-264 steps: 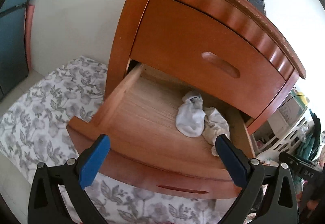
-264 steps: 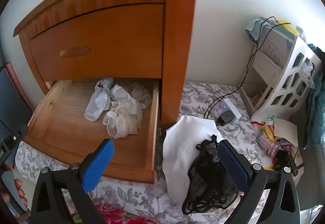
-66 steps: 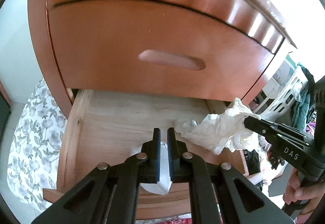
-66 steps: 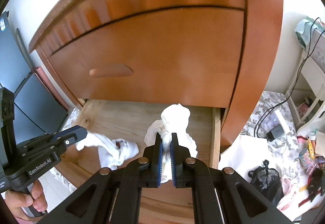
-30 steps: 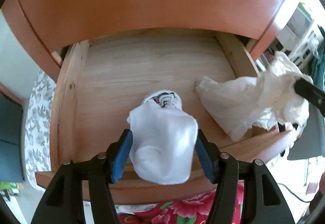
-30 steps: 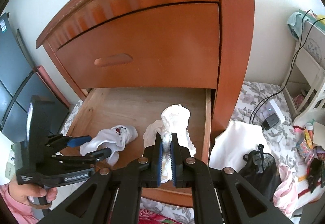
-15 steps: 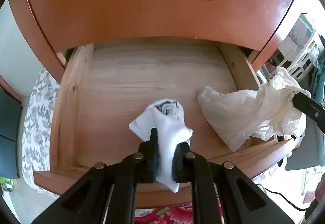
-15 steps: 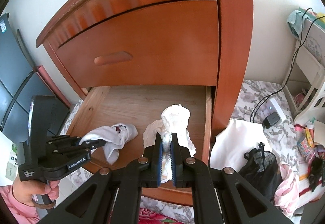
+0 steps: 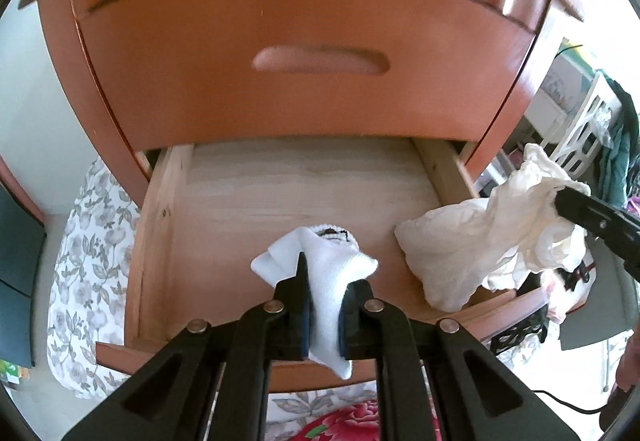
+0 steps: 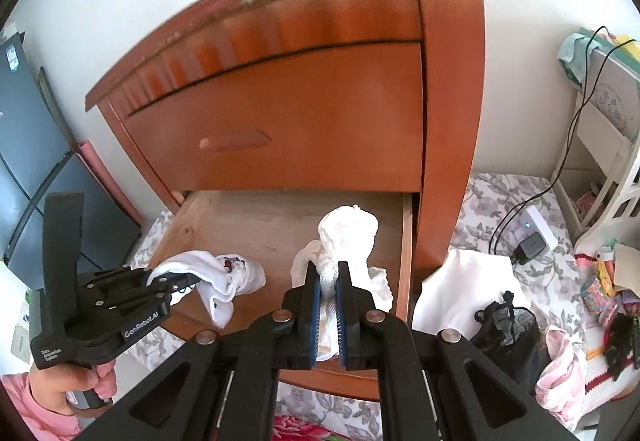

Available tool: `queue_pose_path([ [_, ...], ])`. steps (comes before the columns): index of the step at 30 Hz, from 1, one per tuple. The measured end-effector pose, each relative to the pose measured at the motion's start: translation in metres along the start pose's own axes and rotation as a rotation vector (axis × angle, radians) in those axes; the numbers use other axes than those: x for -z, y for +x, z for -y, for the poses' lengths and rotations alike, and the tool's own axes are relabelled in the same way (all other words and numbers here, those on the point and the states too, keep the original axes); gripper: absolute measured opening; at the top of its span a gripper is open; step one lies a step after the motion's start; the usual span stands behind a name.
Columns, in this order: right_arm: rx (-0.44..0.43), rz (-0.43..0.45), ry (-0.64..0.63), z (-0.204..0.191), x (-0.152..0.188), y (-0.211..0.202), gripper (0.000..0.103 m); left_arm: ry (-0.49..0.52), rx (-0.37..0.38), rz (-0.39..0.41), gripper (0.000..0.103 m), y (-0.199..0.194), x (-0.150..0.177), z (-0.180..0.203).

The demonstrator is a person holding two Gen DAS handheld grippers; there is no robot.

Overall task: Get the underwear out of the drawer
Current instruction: 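Lift the white socks with the left tool while the right tool lifts the white cloth, then carry the white socks with the left tool while the right tool carries the white cloth to the bed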

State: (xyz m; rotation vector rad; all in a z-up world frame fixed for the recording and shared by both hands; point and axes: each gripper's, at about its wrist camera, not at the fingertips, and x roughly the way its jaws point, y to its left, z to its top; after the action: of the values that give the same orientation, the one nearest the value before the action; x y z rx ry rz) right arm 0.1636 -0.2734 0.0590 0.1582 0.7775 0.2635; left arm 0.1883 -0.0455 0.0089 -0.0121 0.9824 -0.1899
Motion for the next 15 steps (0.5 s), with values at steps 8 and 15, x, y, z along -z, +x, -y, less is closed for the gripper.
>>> queue_pose_path([
  [8, -0.02, 0.068, 0.011, -0.003, -0.009, -0.035, 0.007, 0.002, 0.007, 0.063, 0.01, -0.037, -0.007, 0.009],
  [15, -0.021, 0.138, 0.016, -0.001, -0.014, -0.08, 0.007, 0.013, 0.014, 0.1, 0.01, -0.066, -0.012, 0.022],
])
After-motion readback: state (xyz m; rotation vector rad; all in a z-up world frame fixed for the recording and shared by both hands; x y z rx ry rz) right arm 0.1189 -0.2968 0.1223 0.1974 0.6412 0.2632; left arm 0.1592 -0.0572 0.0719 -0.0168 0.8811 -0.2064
